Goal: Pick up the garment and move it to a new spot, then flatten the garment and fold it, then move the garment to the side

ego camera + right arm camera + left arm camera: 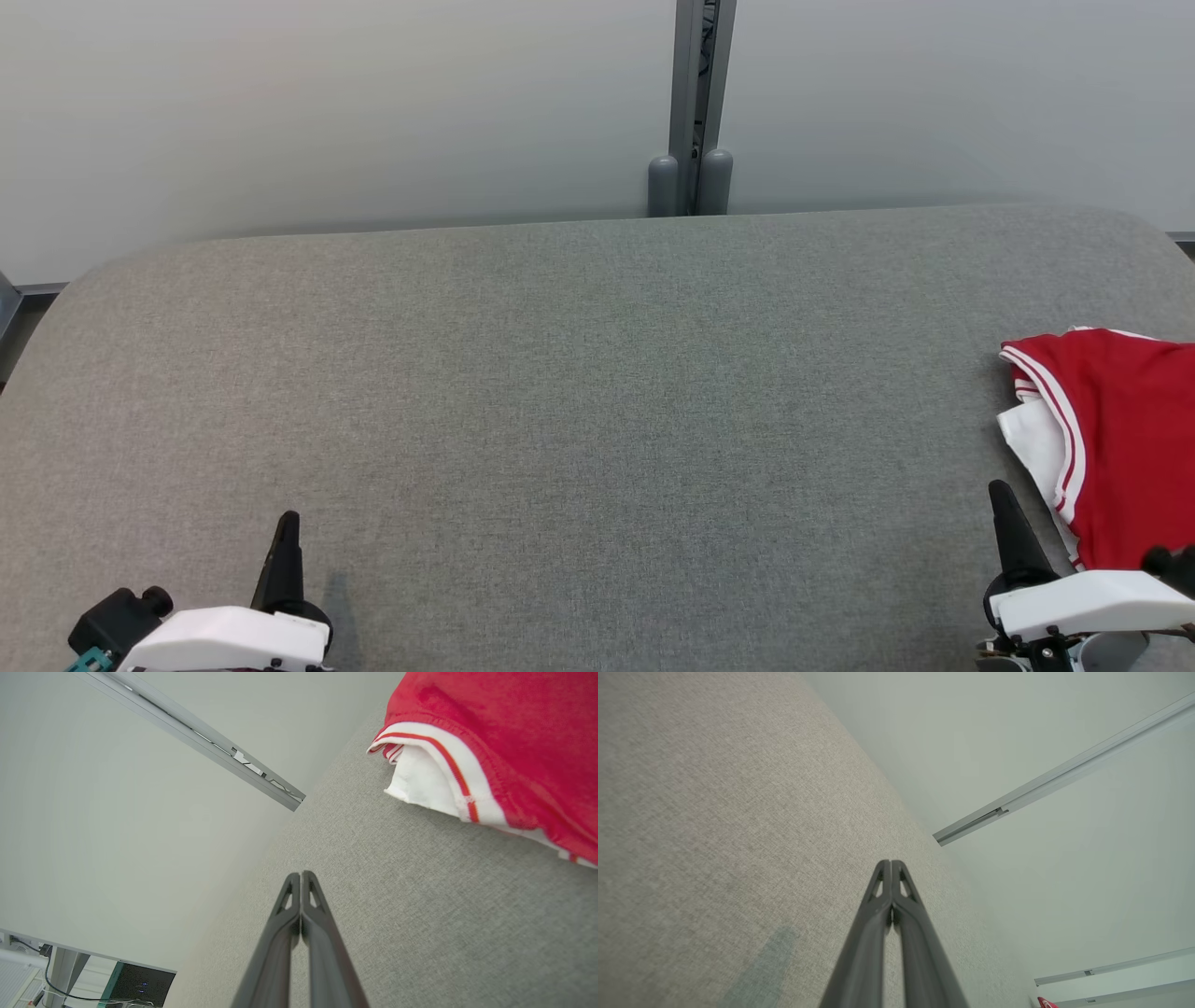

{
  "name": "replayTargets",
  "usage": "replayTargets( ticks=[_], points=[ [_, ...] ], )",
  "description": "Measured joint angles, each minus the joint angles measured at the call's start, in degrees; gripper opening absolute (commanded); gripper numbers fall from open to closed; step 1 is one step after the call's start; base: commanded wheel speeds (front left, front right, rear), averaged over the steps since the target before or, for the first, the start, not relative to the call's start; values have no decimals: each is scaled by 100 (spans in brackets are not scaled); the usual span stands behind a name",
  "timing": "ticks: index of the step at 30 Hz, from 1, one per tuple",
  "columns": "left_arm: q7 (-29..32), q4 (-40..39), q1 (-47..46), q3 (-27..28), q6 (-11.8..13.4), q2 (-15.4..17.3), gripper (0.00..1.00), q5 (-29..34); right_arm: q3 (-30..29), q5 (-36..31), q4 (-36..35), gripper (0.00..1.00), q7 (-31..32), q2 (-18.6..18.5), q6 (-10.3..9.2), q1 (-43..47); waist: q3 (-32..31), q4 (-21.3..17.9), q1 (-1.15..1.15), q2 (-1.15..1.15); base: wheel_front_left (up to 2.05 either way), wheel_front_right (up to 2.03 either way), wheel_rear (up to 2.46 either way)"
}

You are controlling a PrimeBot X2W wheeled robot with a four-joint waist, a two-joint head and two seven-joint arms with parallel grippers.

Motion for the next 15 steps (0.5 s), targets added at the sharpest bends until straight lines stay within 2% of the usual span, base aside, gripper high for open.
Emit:
replayTargets(
  ticks=[15],
  points=[
    [238,-175,-88,114,-116,8,0,-926,-86,951,-183,0,243,-13,0,-41,-13,-2,0,0,0,0,0]
  ],
)
